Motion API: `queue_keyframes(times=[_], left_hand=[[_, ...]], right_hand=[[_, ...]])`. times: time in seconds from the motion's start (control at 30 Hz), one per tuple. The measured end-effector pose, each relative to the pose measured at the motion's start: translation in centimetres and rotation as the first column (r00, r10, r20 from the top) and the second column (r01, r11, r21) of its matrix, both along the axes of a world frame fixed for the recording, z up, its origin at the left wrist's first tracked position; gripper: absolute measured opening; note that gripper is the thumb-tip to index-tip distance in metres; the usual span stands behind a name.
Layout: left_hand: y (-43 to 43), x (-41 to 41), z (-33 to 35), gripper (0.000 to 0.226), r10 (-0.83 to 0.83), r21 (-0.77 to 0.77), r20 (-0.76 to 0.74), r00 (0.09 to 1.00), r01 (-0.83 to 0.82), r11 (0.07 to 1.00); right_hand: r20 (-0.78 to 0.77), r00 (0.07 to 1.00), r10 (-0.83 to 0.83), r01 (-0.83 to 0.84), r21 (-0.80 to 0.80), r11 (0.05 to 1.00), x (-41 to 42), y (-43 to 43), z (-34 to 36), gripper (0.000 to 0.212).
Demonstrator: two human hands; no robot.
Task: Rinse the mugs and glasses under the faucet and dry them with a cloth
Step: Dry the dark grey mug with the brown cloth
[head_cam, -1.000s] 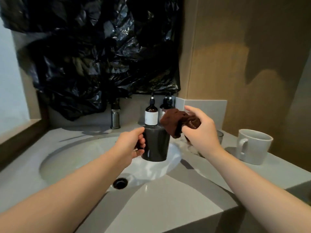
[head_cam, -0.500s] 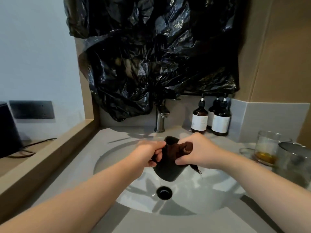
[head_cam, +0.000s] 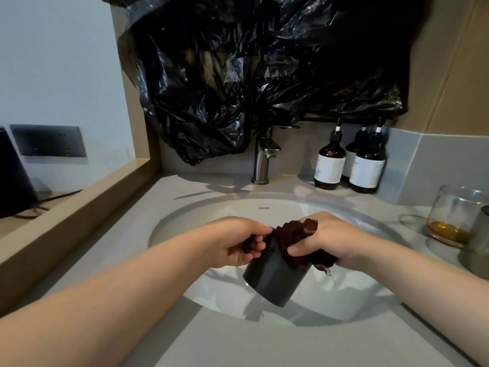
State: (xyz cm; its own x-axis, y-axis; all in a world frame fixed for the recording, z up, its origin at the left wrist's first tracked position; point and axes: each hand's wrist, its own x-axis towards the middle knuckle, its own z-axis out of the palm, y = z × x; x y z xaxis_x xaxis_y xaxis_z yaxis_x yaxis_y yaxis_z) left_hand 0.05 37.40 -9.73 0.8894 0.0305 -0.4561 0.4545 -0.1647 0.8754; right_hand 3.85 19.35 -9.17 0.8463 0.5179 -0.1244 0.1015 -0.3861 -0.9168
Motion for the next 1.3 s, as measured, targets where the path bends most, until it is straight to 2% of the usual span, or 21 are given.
queue_keyframes(times=[0.13, 0.27, 0.3, 0.4, 0.47, 0.57, 0.67, 0.77, 0.87, 0.97, 1.03, 1.07, 1.13, 1.17, 1.23, 1.27, 1.3], left_hand=[[0.0, 0.0, 0.3, 0.033, -0.015, -0.112, -0.075, 0.997, 0.006, 0.994], [1.1, -0.5, 0.9, 0.011, 0.057, -0.271, -0.126, 0.99, -0.089, 0.958], [1.6, -0.6, 1.0, 0.013, 0.075, -0.278, -0.134, 0.988, -0.111, 0.954], [2.2, -0.4, 0.5, 0.032, 0.071, -0.246, -0.126, 0.989, -0.101, 0.964], [1.8, -0.4, 0.0, 0.051, -0.012, -0.24, -0.158, 0.987, -0.027, 0.97], [1.2, -0.6, -0.5, 0.073, -0.184, -0.308, -0.146, 0.972, 0.132, 0.942], [1.1, -0.9, -0.4, 0.082, -0.296, -0.33, -0.106, 0.949, 0.248, 0.911], [0.7, -1.0, -0.7, 0.091, -0.297, -0.369, -0.076, 0.952, 0.25, 0.895], [0.2, -0.8, -0.9, 0.089, -0.152, -0.347, -0.006, 0.988, 0.141, 0.927], [-0.5, -0.9, -0.8, 0.081, -0.006, -0.308, 0.071, 0.997, 0.028, 0.951], [-0.8, -1.0, -0.8, 0.075, 0.058, -0.323, 0.092, 0.994, -0.025, 0.946], [-0.9, -0.9, -0.9, 0.07, 0.081, -0.323, 0.11, 0.991, -0.042, 0.945], [-1.2, -1.1, -1.2, 0.058, 0.093, -0.301, 0.162, 0.982, -0.041, 0.953], [-1.3, -1.1, -1.2, 0.056, 0.104, -0.285, 0.179, 0.978, -0.05, 0.957], [-1.6, -0.9, -1.2, 0.056, 0.124, -0.27, 0.223, 0.967, -0.061, 0.961], [-1.9, -1.2, -0.7, 0.06, 0.113, -0.262, 0.257, 0.96, -0.043, 0.964], [-2.1, -1.2, -0.5, 0.07, 0.133, -0.264, 0.263, 0.956, -0.061, 0.963]], right_hand=[[-0.071, 0.997, -0.022, 0.023, 0.016, 1.0, -0.1, -0.3, -0.1, 0.024], [-0.214, 0.976, -0.043, 0.049, 0.024, 0.999, 0.1, -0.8, -0.3, 0.022], [-0.252, 0.967, -0.039, 0.051, 0.041, 0.998, 0.0, -0.8, -0.3, 0.021], [-0.372, 0.928, 0.002, 0.05, 0.129, 0.99, -0.1, -0.8, -0.2, 0.016], [-0.442, 0.897, 0.025, 0.056, 0.168, 0.984, -0.3, -0.7, 0.1, 0.019], [-0.471, 0.882, 0.021, 0.097, 0.226, 0.969, 0.1, -1.1, 0.5, 0.025], [-0.458, 0.888, 0.031, 0.116, 0.29, 0.95, 0.6, -1.6, 0.9, 0.021], [-0.416, 0.906, 0.075, 0.085, 0.352, 0.932, 0.6, -1.5, 1.3, 0.017], [-0.37, 0.925, 0.09, 0.065, 0.387, 0.92, 0.5, -1.3, 1.5, 0.023], [-0.291, 0.957, 0.001, 0.122, 0.405, 0.906, 0.2, -1.2, 1.9, 0.038], [-0.124, 0.973, -0.196, 0.23, 0.41, 0.883, 0.1, -1.0, 2.5, 0.034], [0.011, 0.942, -0.336, 0.304, 0.398, 0.865, 0.3, -1.0, 2.6, 0.023], [0.276, 0.804, -0.528, 0.399, 0.409, 0.821, 0.3, -1.4, 2.9, 0.006], [0.42, 0.731, -0.538, 0.394, 0.385, 0.835, -0.1, -1.6, 2.9, 0.009], [0.679, 0.616, -0.4, 0.277, 0.288, 0.917, -1.6, -0.8, 3.1, 0.013], [0.722, 0.616, -0.315, 0.192, 0.251, 0.949, -2.4, -0.3, 3.1, 0.009], [0.714, 0.661, -0.231, 0.118, 0.204, 0.972, -3.1, 0.2, 3.0, 0.01]])
